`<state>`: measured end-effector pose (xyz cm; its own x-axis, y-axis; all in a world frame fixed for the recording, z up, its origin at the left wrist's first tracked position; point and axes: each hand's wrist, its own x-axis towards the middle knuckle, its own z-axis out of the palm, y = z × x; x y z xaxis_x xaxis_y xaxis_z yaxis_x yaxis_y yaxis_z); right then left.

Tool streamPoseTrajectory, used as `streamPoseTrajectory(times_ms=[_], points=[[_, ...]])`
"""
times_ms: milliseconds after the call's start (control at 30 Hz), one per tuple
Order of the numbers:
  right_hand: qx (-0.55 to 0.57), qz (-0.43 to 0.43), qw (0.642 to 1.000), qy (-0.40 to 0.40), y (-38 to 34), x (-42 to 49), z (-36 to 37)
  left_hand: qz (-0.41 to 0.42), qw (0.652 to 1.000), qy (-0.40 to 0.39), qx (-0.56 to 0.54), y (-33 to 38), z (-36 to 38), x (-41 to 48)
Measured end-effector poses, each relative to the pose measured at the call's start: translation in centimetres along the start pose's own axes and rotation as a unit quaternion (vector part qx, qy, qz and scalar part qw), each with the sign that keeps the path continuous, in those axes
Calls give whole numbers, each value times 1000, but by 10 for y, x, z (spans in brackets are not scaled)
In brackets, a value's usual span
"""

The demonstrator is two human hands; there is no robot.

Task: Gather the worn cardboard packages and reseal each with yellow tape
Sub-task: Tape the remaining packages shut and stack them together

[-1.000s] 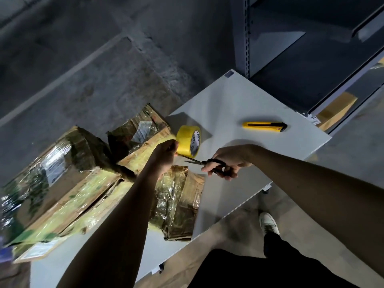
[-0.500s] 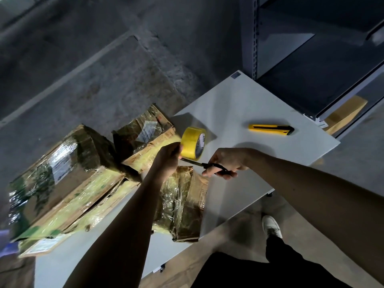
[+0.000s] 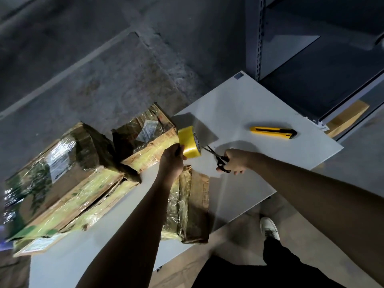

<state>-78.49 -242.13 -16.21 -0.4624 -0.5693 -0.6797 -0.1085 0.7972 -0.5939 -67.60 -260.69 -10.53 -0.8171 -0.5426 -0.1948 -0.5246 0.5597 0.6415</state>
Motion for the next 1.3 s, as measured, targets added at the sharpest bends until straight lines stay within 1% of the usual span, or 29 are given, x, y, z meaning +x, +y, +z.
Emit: streamPoseTrajectory(times_ms=[33,67,133,267,400,500,567,667,733,800,867,967,1067,1133,1200,1300], points=[[13,5,1000,11,3,3,3,0,1000,0,5,1,0,1],[2,6,999,34,6,5,5,7,1000,-1,16,2,0,4],[-61,-2,995,84,10,9,7,29,998,-8,51,5,1,11],[-102,3,991,89,12,12,4,66,986,-29,153,9,10,22],[-58,-38,988,138,14,14,-3,75,978,-63,187,17,25,26],[-14,-48,986,159,15,13,-7,86,961,-122,234,27,35,30],[-1,-54,985,163,11,9,-10,81,954,-161,240,33,37,33],[-1,-85,980,181,4,7,-16,69,953,-178,236,37,33,37],[-5,-109,975,193,-4,5,-17,65,956,-165,233,37,26,36],[-6,-132,973,188,-19,1,-16,57,964,-126,229,35,15,32],[-3,-180,967,183,-38,-2,-13,42,974,-86,206,30,3,27],[-6,-243,962,123,-68,-12,-5,11,984,-45,175,16,-13,16],[-50,-329,939,93,-90,-23,9,-19,985,-14,171,2,-25,1],[-65,-365,927,64,-98,-24,20,-40,986,7,162,-5,-30,-10],[-104,-344,933,25,-102,-24,28,-64,988,31,138,-11,-34,-21],[-179,-255,950,-9,-103,-22,41,-91,988,54,110,-18,-38,-37]])
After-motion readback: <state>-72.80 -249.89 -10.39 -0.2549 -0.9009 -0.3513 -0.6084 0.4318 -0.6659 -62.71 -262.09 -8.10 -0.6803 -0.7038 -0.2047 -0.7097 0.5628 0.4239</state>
